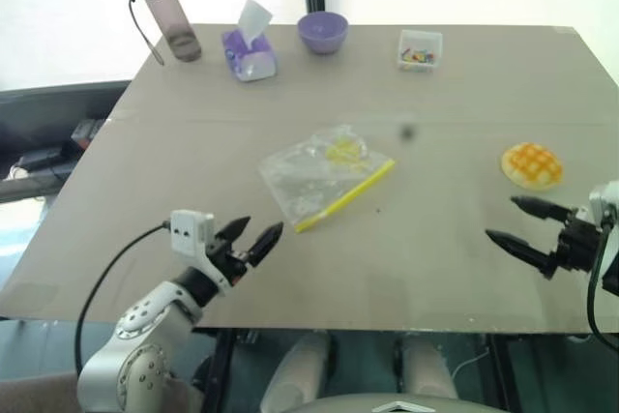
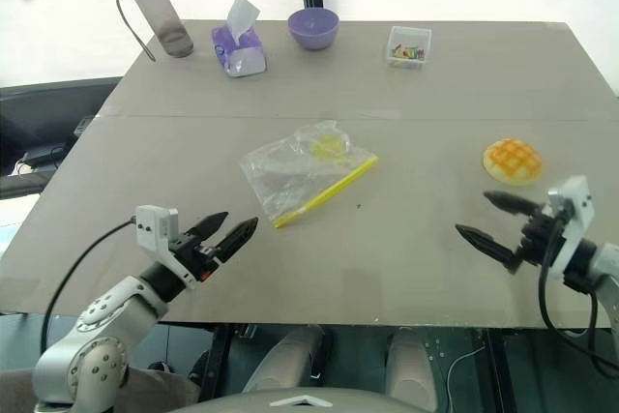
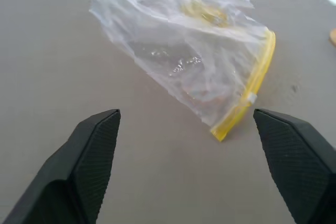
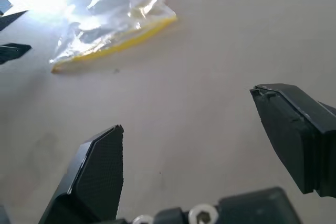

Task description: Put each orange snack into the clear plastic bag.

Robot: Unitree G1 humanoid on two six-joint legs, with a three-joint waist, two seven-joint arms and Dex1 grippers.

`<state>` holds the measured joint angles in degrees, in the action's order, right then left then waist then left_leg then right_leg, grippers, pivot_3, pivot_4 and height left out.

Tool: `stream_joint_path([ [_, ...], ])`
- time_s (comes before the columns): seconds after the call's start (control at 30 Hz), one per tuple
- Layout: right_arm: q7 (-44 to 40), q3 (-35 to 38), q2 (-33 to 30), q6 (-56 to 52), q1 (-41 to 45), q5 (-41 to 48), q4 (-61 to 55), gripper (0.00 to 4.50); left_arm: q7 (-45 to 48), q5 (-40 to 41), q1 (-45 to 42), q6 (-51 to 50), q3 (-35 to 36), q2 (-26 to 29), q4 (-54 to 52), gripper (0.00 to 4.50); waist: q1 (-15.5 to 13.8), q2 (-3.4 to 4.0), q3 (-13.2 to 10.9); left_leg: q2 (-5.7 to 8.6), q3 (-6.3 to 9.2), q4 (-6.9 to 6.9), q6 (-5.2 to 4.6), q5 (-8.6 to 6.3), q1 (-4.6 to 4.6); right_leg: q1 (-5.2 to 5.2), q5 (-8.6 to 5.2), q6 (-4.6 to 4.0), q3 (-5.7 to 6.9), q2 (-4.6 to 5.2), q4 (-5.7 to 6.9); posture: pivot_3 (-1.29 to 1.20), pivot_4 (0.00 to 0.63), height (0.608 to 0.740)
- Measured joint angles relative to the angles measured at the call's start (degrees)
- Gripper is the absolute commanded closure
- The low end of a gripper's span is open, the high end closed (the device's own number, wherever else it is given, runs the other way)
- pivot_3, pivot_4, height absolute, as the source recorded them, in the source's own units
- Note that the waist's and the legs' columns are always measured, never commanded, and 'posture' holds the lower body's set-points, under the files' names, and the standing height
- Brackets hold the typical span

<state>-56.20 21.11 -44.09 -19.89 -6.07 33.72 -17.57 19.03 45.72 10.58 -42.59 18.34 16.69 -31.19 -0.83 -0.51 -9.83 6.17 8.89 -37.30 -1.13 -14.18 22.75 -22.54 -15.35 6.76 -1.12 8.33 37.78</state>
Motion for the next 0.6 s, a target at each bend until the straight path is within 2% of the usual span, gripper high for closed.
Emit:
stream_joint_path([
  [0.03,0.43,-1.29,-0.03,-0.05,1.72,-0.11,-2.00,0.00,-4.52,5.33,-2.22,-3.24,0.84,-2.55,1.04,0.14,-0.15,-0.05,-0.01,-0.01,0.11,-0.02,0.01,0.00,0.06,0.00,0.00,0.00,0.05,-0.04,0.01,0.00,0.150,0.740],
  [0.1,0.76,-2.31,-0.08,-0.67,3.17,-0.08,-3.28,0.00,-8.94,9.80,-4.47,-5.81,1.75,-4.02,1.92,0.14,-0.27,-0.10,-0.02,0.00,0.12,-0.03,0.04,0.01,0.07,0.00,0.01,-0.02,0.07,-0.05,0.01,0.00,0.150,0.740],
  [0.23,2.12,-3.64,-0.07,-2.41,7.11,0.29,-4.65,0.00,-17.73,12.97,-12.15,-8.33,2.32,-7.03,7.12,0.14,-0.27,-0.12,-0.03,0.02,0.04,-0.07,0.28,0.15,0.07,0.00,0.02,-0.03,0.01,-0.05,0.02,0.00,0.150,0.740],
  [0.37,2.67,-5.05,-0.09,-3.04,9.64,0.57,-6.02,0.00,-21.65,12.32,-16.67,-9.65,0.99,-6.95,9.66,0.14,-0.11,-0.15,0.05,0.00,-0.01,-0.06,0.28,0.15,0.02,0.02,0.02,-0.03,-0.04,-0.09,0.02,0.00,0.150,0.740],
  [0.6,2.71,-7.08,-0.08,-2.83,11.17,-0.60,-6.02,0.00,-20.89,7.98,-23.19,-10.53,-2.89,-6.86,15.83,0.14,-1.02,0.10,0.43,0.02,-0.02,-0.07,0.28,0.15,-0.07,0.10,0.02,-0.04,-0.04,-0.09,0.03,0.00,0.150,0.740],
])
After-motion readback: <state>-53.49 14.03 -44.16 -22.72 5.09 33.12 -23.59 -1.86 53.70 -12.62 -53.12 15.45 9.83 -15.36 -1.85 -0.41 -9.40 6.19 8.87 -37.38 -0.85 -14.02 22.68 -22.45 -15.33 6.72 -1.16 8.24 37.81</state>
